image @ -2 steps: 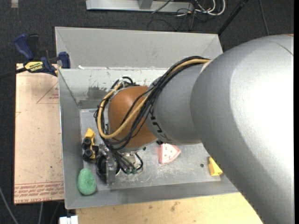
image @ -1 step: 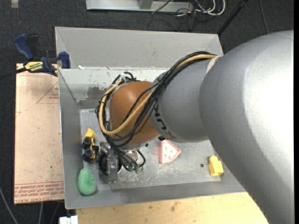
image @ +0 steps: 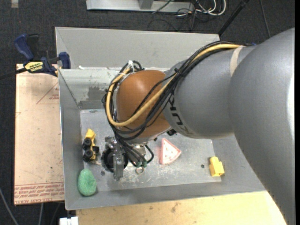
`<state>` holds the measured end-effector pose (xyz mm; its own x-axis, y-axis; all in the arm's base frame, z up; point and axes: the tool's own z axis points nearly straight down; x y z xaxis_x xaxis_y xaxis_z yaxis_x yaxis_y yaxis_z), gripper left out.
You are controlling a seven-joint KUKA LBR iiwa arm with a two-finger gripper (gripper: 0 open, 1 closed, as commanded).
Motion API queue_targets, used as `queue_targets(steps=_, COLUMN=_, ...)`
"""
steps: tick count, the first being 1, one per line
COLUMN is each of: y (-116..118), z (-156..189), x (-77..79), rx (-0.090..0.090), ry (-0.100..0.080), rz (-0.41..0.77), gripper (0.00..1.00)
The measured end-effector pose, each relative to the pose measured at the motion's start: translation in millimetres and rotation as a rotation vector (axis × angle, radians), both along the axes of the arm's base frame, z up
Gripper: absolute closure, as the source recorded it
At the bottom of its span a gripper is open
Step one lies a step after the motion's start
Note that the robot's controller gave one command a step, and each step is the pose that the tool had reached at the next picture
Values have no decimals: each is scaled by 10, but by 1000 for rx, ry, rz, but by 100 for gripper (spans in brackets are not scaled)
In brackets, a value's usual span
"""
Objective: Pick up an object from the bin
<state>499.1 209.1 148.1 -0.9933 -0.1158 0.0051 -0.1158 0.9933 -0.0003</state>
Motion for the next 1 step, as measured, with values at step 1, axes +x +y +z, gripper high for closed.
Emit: queue_targets(steps=1, y=-127, z=642, x=-59, rx=1, ry=-4, rz=18, gripper=100)
